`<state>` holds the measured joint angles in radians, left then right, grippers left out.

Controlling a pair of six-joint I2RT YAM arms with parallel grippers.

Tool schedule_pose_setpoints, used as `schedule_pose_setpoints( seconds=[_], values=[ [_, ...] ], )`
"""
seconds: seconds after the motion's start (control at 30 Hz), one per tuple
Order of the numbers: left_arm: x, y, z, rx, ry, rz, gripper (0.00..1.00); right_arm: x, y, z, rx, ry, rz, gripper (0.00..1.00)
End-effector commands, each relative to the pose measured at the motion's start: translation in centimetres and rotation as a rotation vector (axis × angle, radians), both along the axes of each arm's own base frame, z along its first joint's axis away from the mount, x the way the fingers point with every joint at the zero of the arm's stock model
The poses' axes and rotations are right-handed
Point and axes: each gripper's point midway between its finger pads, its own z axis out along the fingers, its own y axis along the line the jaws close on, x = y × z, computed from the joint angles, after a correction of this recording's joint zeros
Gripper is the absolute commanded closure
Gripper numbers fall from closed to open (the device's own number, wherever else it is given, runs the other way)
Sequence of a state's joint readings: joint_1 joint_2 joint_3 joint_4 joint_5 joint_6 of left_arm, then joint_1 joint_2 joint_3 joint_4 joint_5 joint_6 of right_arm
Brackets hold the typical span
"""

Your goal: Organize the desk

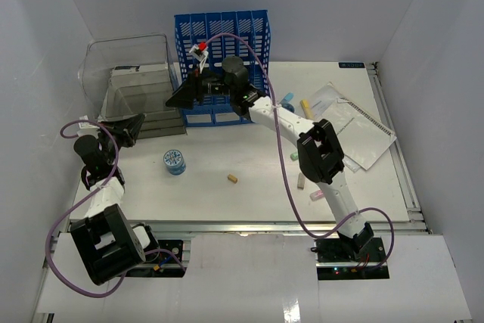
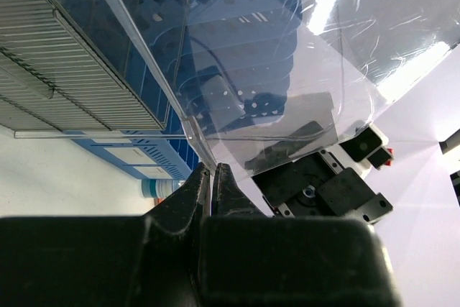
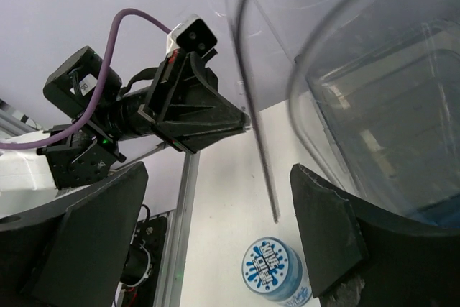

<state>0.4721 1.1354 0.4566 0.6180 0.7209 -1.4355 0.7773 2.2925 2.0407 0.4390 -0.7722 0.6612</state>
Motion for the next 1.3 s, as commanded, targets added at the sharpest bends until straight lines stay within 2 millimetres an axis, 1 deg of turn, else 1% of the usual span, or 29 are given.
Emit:
schedule_pose_setpoints(
  seconds=[0.0, 0.07, 0.17, 0.3, 0.37, 0.4, 0.43, 0.47, 0.5, 0.53, 0.57, 0.6, 0.7, 0.77, 0.83, 0.87, 0.93, 1.07, 1.17, 1.27],
  values=[
    [-0.8, -1.2, 2.4, 0.076, -0.069, -0.07, 1.0, -0.8, 1.7, 2.4, 0.07, -0.086, -0.026, 0.16],
    [-0.8, -1.2, 2.5, 0.081, -0.071, -0.071, 1.0, -1.0, 1.9, 2.5, 0.071, -0.085, -0.026, 0.21],
    [-0.8, -1.3, 2.4, 0.084, -0.068, -0.074, 1.0, -1.7, 1.8, 2.8, 0.079, -0.093, -0.003, 0.34],
    [-0.6, -1.2, 2.0, 0.09, -0.056, -0.074, 0.99, -2.9, 1.3, 4.0, 0.098, -0.096, 0.038, 0.57],
    [-0.5, -1.1, 2.0, 0.103, -0.053, -0.076, 0.92, -3.1, 1.2, 4.5, 0.106, -0.095, 0.042, 0.64],
    [-0.4, -1.1, 1.9, 0.11, -0.041, -0.082, 0.85, -3.3, 1.0, 5.0, 0.11, -0.096, 0.042, 0.69],
    [-0.3, -1.1, 1.9, 0.128, -0.034, -0.086, 0.77, -3.4, 0.9, 5.4, 0.114, -0.095, 0.04, 0.73],
    [-0.3, -1.0, 1.7, 0.161, -0.029, -0.089, 0.66, -3.3, 0.8, 5.7, 0.119, -0.094, 0.035, 0.76],
    [-0.3, -1.0, 1.5, 0.181, -0.007, -0.093, 0.58, -3.4, 0.6, 6.2, 0.125, -0.096, 0.031, 0.78],
    [-0.3, -0.9, 2.2, 0.22, -0.015, -0.094, 0.48, -3.5, 0.6, 6.6, 0.13, -0.096, 0.029, 0.79],
    [-0.5, -0.9, 2.9, 0.266, -0.029, -0.097, 0.41, -3.5, 0.5, 6.9, 0.134, -0.094, 0.026, 0.81],
    [-0.7, -1.0, 3.1, 0.309, -0.033, -0.103, 0.38, -3.5, 0.4, 7.3, 0.14, -0.092, 0.02, 0.82],
    [-1.5, -1.1, 3.0, 0.448, -0.03, -0.125, 0.36, -3.5, 0.1, 8.5, 0.158, -0.082, 0.005, 0.84],
    [-2.3, -1.6, 2.6, 0.476, -0.01, -0.136, 0.36, -3.5, 0.0, 8.9, 0.165, -0.064, 0.004, 0.84],
    [-3.2, -1.8, 1.8, 0.512, 0.009, -0.145, 0.35, -3.8, -0.3, 9.6, 0.178, -0.055, 0.007, 0.85],
    [-3.4, -2.0, 1.2, 0.518, 0.024, -0.152, 0.33, -3.9, -0.4, 10.0, 0.183, -0.057, 0.006, 0.85],
    [-4.5, -2.3, 0.7, 0.55, 0.041, -0.154, 0.3, -4.0, -0.7, 11.5, 0.206, -0.044, 0.0, 0.86],
    [-5.6, -3.3, 0.1, 0.604, 0.041, -0.18, 0.28, -4.3, -1.3, 14.2, 0.253, -0.052, -0.013, 0.87],
    [-6.1, -4.1, 0.0, 0.615, 0.025, -0.21, 0.22, -4.3, -1.6, 15.5, 0.277, -0.062, -0.025, 0.87],
    [-6.4, -4.4, -0.3, 0.607, 0.043, -0.214, 0.21, -4.2, -1.8, 16.1, 0.286, -0.061, -0.029, 0.87]
  ],
)
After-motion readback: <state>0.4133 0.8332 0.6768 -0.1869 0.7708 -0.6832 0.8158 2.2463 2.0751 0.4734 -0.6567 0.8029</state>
